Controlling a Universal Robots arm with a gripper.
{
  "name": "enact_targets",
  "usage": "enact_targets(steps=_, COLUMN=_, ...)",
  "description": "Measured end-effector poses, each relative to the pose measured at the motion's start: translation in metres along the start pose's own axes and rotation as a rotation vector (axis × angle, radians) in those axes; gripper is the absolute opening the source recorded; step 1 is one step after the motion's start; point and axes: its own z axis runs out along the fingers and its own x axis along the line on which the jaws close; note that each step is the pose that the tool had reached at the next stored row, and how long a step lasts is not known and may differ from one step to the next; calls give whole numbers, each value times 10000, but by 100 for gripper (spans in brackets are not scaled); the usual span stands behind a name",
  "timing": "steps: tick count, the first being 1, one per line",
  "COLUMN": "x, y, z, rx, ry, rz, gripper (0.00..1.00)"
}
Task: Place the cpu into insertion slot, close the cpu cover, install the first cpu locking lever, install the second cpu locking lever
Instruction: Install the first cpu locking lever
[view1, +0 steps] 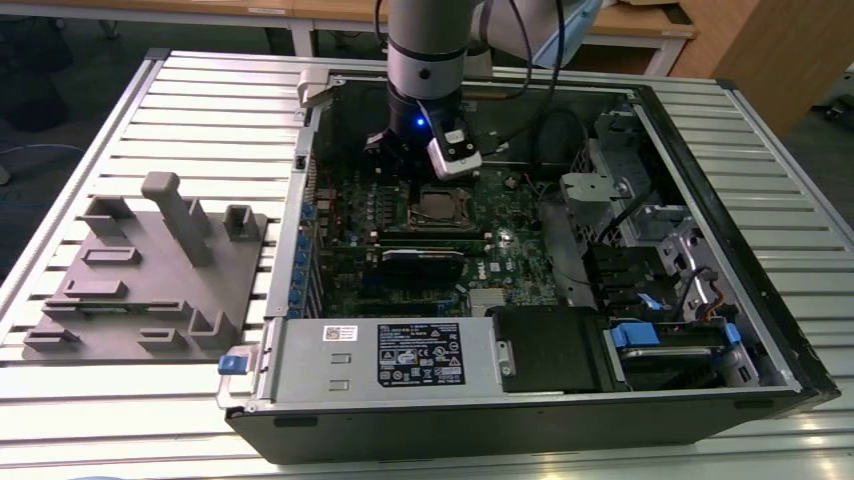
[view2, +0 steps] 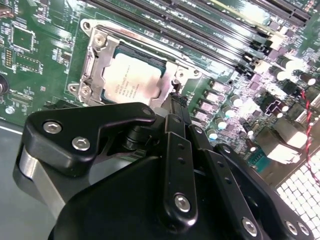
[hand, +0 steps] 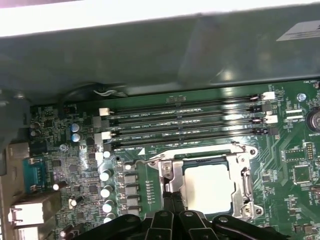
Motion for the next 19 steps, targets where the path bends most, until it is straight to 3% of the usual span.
enact_targets(steps=9, x=87, y=-10, z=1, rx=-1, ry=-1, rz=0, gripper=11)
enact_targets(steps=19, x=113, y=-13, z=1, rx=-1, ry=-1, rz=0, gripper=11)
